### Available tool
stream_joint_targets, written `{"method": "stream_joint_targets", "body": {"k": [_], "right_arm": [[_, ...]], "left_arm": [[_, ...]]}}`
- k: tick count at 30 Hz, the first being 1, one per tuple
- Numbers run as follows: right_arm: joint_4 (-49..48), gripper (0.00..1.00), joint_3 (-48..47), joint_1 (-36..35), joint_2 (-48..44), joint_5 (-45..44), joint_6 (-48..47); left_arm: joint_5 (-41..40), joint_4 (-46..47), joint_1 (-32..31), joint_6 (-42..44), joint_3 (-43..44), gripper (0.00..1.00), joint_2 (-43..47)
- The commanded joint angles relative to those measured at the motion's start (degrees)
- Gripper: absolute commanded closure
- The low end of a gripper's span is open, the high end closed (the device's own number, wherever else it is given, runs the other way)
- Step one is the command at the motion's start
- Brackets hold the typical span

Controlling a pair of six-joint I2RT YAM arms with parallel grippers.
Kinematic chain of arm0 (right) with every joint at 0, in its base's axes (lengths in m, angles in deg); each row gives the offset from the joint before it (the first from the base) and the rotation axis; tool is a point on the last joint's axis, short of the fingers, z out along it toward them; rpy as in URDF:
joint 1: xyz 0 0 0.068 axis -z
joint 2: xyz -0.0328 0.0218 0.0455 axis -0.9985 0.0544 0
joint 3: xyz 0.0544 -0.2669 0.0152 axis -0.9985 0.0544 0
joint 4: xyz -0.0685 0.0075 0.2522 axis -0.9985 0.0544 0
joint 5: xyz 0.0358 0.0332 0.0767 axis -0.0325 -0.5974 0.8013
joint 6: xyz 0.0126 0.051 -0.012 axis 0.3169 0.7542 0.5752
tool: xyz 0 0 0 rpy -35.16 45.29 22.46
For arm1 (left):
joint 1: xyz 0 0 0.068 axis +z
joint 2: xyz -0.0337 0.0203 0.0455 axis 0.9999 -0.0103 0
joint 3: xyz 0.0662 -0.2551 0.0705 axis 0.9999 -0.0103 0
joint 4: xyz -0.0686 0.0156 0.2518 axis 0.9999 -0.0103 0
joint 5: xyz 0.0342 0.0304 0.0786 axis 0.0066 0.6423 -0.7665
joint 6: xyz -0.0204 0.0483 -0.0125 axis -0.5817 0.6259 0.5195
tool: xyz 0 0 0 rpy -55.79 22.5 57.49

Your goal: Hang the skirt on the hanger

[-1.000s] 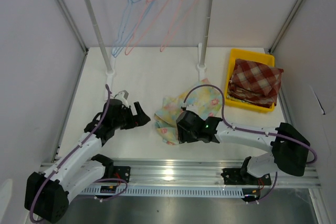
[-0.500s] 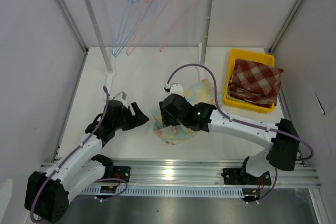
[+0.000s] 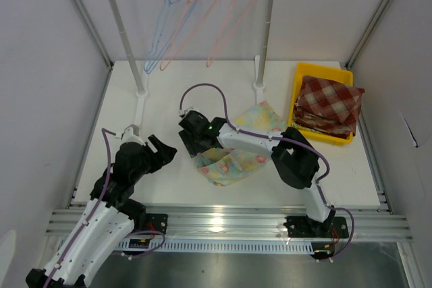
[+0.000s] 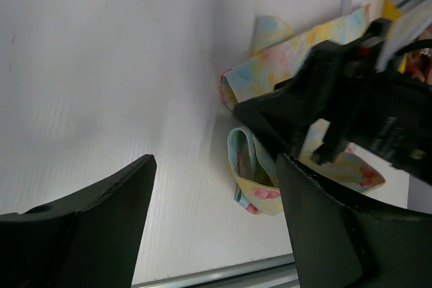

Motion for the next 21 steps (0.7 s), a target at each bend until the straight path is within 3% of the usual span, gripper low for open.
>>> {"method": "stream_joint_targets", "body": {"k": [1,6,8,9,11,12,15,18,21], "right_arm": [[2.06,0.28,-6.05,-1.55,3.74,-1.73,-3.36],[4.53,0.29,-8.7,-1.81,8.93,-5.35,-3.01],[4.71,0.35,-8.79,-1.73,9.46,-7.53,-2.66],[4.97,0.45,-8.88,-1.55,9.47,-8.41,-2.48],[5.24,0.54,-8.61,-1.03,9.03,-9.21,-2.13],[5.24,0.65,-8.27,-0.67,8.77,-9.21,-1.87],[5.59,0.87,-7.48,0.47,6.84,-10.62,-1.08],[6.11,0.97,-6.69,1.0,2.98,-12.37,-0.2],[7.51,0.99,-5.98,0.91,-2.73,-14.21,1.38]], "left_arm": [[-2.49,-3.27,0.32,-2.35,1.58,0.21,2.76],[-0.82,-3.01,0.32,-2.08,1.32,0.21,1.88],[0.23,-1.87,0.32,-2.0,0.52,0.22,1.62],[0.67,-1.43,0.32,-2.0,0.0,0.22,1.44],[1.9,0.07,0.32,-2.08,-1.05,0.22,0.57],[2.25,0.77,0.32,-2.26,-1.93,0.22,0.13],[5.33,4.1,0.32,-2.87,-4.12,0.24,-1.28],[8.75,8.32,0.14,-2.79,-6.06,0.26,-3.47],[11.13,12.01,-0.56,-2.0,-6.86,0.26,-6.8]]}}
